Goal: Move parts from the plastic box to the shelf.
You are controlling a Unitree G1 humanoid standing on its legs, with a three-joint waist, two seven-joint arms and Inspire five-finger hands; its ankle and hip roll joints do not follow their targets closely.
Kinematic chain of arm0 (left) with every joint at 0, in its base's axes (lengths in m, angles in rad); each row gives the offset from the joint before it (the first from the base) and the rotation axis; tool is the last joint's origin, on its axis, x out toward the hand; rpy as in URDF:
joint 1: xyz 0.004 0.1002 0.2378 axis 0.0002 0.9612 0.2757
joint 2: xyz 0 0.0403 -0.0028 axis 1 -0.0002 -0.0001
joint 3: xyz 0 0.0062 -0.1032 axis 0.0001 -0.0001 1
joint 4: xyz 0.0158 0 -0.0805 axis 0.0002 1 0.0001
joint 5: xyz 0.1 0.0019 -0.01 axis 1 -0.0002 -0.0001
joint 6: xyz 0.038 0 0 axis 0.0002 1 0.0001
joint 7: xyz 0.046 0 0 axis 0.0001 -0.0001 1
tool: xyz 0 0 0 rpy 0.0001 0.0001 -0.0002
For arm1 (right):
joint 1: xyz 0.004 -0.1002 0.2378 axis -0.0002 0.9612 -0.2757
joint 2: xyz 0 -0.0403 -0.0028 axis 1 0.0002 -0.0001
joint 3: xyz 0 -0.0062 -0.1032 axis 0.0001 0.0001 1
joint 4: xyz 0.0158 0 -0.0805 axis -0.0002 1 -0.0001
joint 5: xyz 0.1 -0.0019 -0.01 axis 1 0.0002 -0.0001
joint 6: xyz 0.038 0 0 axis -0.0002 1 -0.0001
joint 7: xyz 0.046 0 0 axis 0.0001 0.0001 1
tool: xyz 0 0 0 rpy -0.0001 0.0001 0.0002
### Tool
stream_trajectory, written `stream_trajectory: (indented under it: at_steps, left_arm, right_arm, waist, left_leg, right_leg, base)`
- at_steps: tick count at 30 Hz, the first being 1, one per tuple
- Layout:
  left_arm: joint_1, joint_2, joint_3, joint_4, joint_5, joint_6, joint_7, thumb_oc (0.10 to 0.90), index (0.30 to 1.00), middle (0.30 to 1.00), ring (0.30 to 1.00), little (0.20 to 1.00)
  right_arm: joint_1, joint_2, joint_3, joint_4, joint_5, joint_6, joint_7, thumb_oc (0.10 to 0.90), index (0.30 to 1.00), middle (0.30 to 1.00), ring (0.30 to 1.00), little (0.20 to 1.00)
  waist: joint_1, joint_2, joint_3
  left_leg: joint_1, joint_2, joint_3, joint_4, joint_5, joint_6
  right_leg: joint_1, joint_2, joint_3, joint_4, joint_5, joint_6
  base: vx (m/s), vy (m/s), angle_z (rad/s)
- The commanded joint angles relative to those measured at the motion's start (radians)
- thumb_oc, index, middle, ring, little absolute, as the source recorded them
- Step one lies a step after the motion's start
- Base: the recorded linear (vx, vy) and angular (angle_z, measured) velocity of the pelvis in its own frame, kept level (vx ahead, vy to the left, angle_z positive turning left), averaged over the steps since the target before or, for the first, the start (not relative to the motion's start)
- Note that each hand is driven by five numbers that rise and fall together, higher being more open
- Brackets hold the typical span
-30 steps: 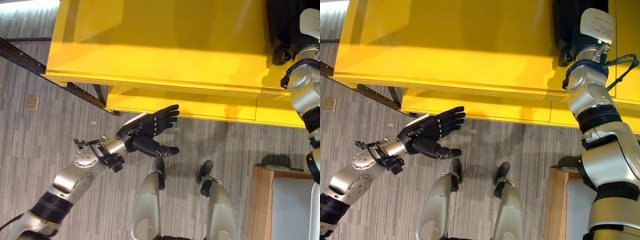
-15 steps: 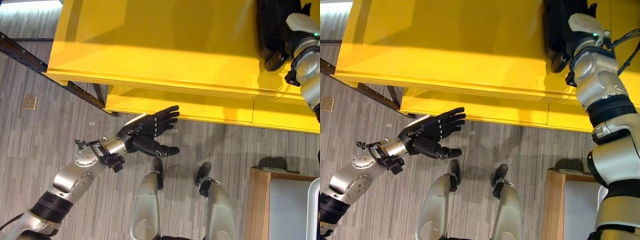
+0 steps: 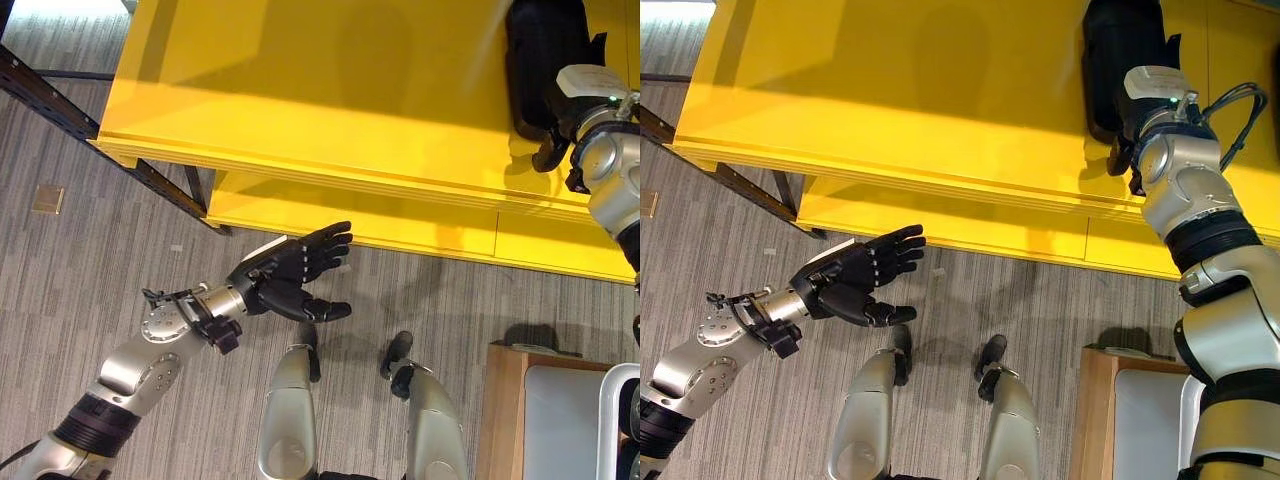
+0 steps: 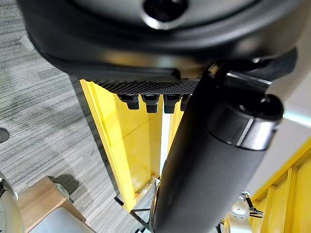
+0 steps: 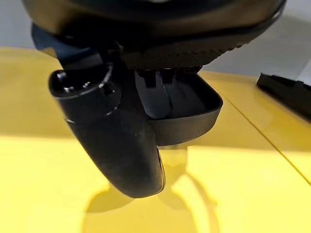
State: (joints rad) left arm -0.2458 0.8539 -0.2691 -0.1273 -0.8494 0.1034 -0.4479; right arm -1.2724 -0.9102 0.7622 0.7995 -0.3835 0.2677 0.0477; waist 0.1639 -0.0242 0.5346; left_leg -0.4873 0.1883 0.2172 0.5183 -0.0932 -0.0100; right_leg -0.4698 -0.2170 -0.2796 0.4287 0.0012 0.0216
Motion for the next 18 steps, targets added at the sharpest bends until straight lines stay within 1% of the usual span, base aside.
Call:
stream_trajectory:
  at_steps: [1, 2, 4, 5, 6, 7, 8, 12, 15, 16, 18]
  left_arm:
    - [-0.016, 0.017, 0.064, -0.149, -0.029, -0.078, -0.046, 0.900, 1.000, 1.000, 1.000, 1.000]
    - [-0.014, 0.015, 0.067, -0.157, -0.033, -0.073, -0.043, 0.900, 1.000, 1.000, 1.000, 1.000]
    - [-0.015, 0.011, 0.064, -0.153, -0.030, -0.076, -0.042, 0.900, 1.000, 1.000, 1.000, 1.000]
    - [-0.020, 0.011, 0.060, -0.151, -0.033, -0.074, -0.040, 0.900, 1.000, 1.000, 1.000, 1.000]
    - [-0.039, 0.011, 0.052, -0.142, -0.039, -0.080, -0.036, 0.900, 1.000, 1.000, 1.000, 1.000]
    - [-0.052, 0.011, 0.047, -0.139, -0.051, -0.079, -0.038, 0.900, 1.000, 1.000, 1.000, 1.000]
    - [-0.059, 0.011, 0.046, -0.139, -0.055, -0.076, -0.039, 0.900, 1.000, 1.000, 1.000, 1.000]
    - [-0.069, 0.009, 0.037, -0.140, -0.063, -0.074, -0.034, 0.900, 1.000, 1.000, 1.000, 1.000]
    - [-0.069, 0.009, 0.037, -0.140, -0.063, -0.074, -0.034, 0.900, 1.000, 1.000, 1.000, 1.000]
    - [-0.075, 0.011, 0.038, -0.146, -0.073, -0.071, -0.022, 0.900, 1.000, 1.000, 1.000, 1.000]
    - [-0.074, 0.011, 0.039, -0.144, -0.073, -0.071, -0.023, 0.900, 1.000, 1.000, 1.000, 1.000]
  right_arm:
    - [-0.044, -0.067, -0.037, -0.003, -0.041, 0.037, -0.087, 0.900, 1.000, 1.000, 1.000, 1.000]
    - [-0.034, -0.071, -0.051, -0.011, -0.006, 0.010, -0.116, 0.900, 1.000, 1.000, 1.000, 1.000]
    - [-0.028, -0.064, -0.063, -0.028, -0.019, 0.014, -0.143, 0.900, 1.000, 1.000, 1.000, 1.000]
    - [-0.029, -0.061, -0.071, -0.033, -0.016, 0.010, -0.174, 0.900, 1.000, 1.000, 1.000, 1.000]
    - [-0.046, -0.051, -0.084, -0.030, -0.038, 0.018, -0.221, 0.900, 1.000, 1.000, 1.000, 1.000]
    - [-0.056, -0.045, -0.095, -0.018, -0.044, 0.011, -0.267, 0.900, 1.000, 1.000, 1.000, 1.000]
    - [-0.062, -0.041, -0.102, -0.014, -0.044, 0.004, -0.291, 0.900, 1.000, 1.000, 1.000, 1.000]
    - [-0.069, -0.036, -0.119, -0.025, -0.041, -0.027, -0.301, 0.900, 1.000, 1.000, 1.000, 1.000]
    - [-0.069, -0.036, -0.119, -0.025, -0.041, -0.027, -0.301, 0.900, 1.000, 1.000, 1.000, 1.000]
    - [-0.067, -0.033, -0.110, -0.064, -0.041, -0.066, -0.319, 0.900, 1.000, 1.000, 1.000, 1.000]
    - [-0.063, -0.033, -0.112, -0.085, -0.050, -0.064, -0.311, 0.900, 1.000, 1.000, 1.000, 1.000]
  waist:
    - [0.012, 0.009, -0.015]
    - [0.011, 0.011, -0.015]
    - [0.008, 0.015, -0.015]
    - [0.007, 0.017, -0.015]
    - [0.004, 0.021, -0.015]
    - [0.003, 0.027, -0.015]
    - [0.003, 0.031, -0.015]
    - [0.002, 0.039, -0.015]
    - [0.002, 0.039, -0.015]
    - [0.000, 0.043, -0.015]
    - [-0.002, 0.043, -0.015]
  left_leg:
    - [0.072, 0.031, -0.030, -0.045, -0.022, -0.056]
    - [0.069, 0.030, -0.033, -0.042, -0.022, -0.055]
    - [0.071, 0.028, -0.031, -0.044, -0.022, -0.055]
    - [0.073, 0.027, -0.029, -0.046, -0.022, -0.055]
    - [0.055, 0.029, -0.019, -0.052, 0.000, -0.047]
    - [0.055, 0.028, -0.018, -0.055, 0.001, -0.047]
    - [0.056, 0.026, -0.018, -0.059, 0.001, -0.047]
    - [0.055, 0.020, -0.021, -0.064, 0.003, -0.050]
    - [0.055, 0.020, -0.021, -0.064, 0.003, -0.050]
    - [0.056, 0.018, -0.022, -0.066, 0.003, -0.049]
    - [0.057, 0.018, -0.021, -0.065, 0.002, -0.048]
  right_leg:
    - [0.040, -0.028, 0.008, 0.079, -0.100, 0.080]
    - [0.037, -0.029, 0.009, 0.081, -0.101, 0.079]
    - [0.038, -0.029, 0.010, 0.078, -0.101, 0.080]
    - [0.038, -0.029, 0.012, 0.076, -0.100, 0.079]
    - [0.020, -0.029, 0.008, 0.065, -0.080, 0.068]
    - [0.018, -0.030, 0.010, 0.064, -0.081, 0.068]
    - [0.019, -0.030, 0.011, 0.062, -0.082, 0.069]
    - [0.018, -0.031, 0.013, 0.059, -0.083, 0.069]
    - [0.018, -0.032, 0.013, 0.059, -0.083, 0.069]
    - [0.014, -0.033, 0.018, 0.055, -0.081, 0.070]
    - [0.014, -0.034, 0.018, 0.055, -0.081, 0.071]
  base:
    - [0.00, 0.000, 0.00]
    - [0.00, 0.000, 0.00]
    - [0.00, 0.015, 0.00]
    - [-0.08, 0.040, -0.01]
    - [-0.09, 0.052, -0.03]
    - [-0.10, 0.049, -0.02]
    - [-0.03, 0.044, -0.04]
    - [-0.02, 0.026, -0.04]
    - [-0.01, 0.011, -0.06]
    - [-0.02, 0.034, -0.02]
    - [-0.01, 0.017, 0.00]
